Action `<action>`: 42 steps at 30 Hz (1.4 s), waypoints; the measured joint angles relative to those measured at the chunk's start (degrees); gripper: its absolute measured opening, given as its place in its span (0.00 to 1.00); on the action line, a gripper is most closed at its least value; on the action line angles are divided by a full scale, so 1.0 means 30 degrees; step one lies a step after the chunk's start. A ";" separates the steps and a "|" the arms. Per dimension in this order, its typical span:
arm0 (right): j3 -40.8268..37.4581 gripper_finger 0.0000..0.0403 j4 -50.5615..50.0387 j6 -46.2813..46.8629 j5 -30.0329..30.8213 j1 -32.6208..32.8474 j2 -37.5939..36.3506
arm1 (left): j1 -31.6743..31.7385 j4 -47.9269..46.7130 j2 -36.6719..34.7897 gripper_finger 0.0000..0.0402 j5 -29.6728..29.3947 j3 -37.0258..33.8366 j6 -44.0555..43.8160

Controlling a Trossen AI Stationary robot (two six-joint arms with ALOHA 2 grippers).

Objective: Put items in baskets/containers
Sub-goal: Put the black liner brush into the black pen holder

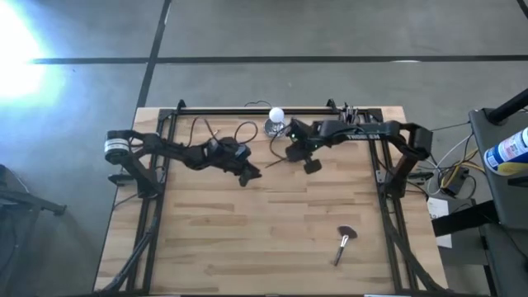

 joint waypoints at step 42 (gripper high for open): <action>0.2350 0.21 0.0403 0.3076 0.1972 0.4258 -0.1581 | -0.0454 0.2206 0.0000 0.02 0.1712 -0.0762 0.0549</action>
